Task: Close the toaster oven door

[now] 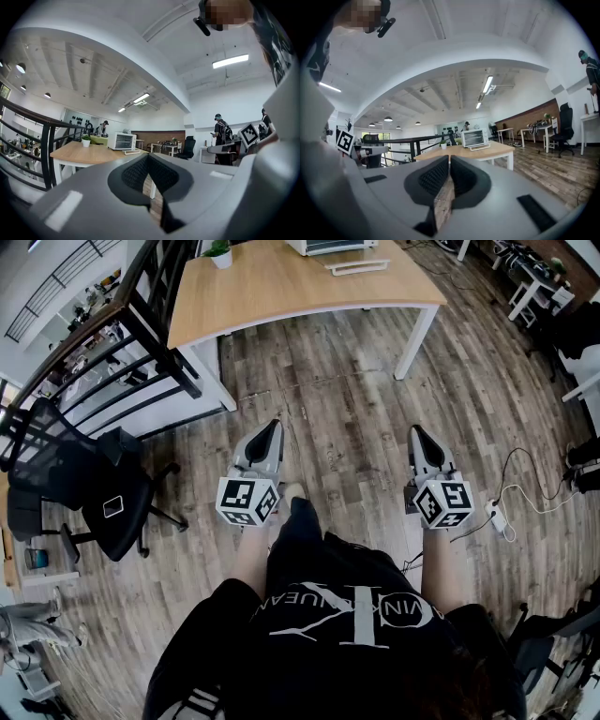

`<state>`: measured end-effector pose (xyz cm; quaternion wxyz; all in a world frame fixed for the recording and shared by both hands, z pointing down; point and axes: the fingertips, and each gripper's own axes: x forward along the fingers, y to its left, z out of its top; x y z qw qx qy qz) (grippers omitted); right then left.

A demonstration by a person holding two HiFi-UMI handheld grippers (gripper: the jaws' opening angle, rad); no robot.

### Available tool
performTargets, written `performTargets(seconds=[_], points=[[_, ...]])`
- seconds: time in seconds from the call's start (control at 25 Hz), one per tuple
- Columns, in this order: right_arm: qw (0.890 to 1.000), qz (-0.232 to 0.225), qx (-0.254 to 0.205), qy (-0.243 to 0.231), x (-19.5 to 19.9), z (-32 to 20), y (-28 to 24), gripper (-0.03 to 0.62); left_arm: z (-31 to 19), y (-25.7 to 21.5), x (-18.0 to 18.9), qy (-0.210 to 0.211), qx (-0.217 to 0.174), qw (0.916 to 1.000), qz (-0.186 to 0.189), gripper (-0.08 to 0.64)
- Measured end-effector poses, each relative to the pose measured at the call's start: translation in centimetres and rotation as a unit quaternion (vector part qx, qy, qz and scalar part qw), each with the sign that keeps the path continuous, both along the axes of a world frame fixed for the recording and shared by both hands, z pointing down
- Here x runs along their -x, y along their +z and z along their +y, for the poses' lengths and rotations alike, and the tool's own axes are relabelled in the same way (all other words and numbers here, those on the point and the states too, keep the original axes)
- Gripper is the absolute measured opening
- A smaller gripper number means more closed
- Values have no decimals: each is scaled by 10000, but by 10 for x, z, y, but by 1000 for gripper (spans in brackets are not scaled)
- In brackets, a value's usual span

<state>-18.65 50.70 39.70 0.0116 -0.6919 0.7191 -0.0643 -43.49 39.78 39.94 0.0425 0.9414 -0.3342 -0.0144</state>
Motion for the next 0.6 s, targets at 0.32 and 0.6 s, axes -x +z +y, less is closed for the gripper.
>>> performTargets(seconds=[0.32,0.6], points=[[10000,-23,-52,15,4,-12,7,20,-16,1,0,-1,-44,10000,-15,12],[9999,-1,-32,152,-9,-15,8,20,-24,2,-14,84,-74,9999,-23,11]])
